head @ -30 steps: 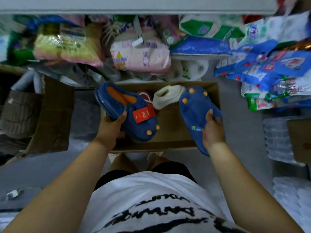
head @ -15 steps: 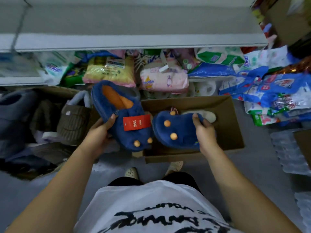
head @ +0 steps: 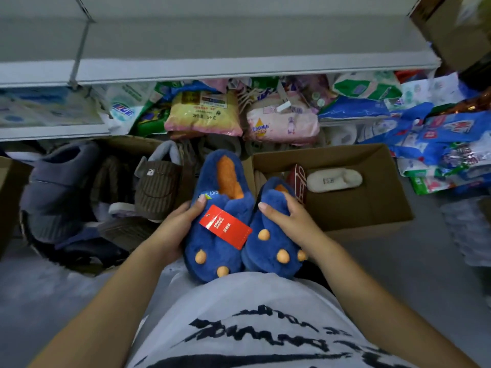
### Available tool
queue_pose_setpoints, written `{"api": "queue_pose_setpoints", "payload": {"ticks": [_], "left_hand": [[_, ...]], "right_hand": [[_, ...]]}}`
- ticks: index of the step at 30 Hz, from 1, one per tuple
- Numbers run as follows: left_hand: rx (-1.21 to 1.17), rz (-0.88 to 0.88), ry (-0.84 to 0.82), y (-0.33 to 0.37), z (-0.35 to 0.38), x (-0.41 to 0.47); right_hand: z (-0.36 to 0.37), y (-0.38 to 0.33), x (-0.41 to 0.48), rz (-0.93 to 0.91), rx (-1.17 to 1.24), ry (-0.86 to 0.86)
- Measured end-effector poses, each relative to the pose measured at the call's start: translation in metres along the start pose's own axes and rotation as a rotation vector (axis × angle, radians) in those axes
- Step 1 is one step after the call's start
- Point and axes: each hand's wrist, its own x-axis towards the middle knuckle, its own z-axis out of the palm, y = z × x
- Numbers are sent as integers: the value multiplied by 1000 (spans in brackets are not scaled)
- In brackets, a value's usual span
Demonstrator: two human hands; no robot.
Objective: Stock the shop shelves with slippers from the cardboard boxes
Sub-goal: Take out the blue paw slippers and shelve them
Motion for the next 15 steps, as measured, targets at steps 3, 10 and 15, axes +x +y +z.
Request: {"api": "queue_pose_setpoints", "payload": {"ticks": [3, 10, 15], "left_hand": [[22, 2, 0, -3, 2, -8], [-42, -50, 17, -34, 23, -7], [-68, -79, 108, -46, 39, -2]], "right_hand": [[3, 2, -7, 125, -187, 3], [-11, 27, -15, 371, 1, -110], [-24, 40, -11, 559, 96, -122]]}}
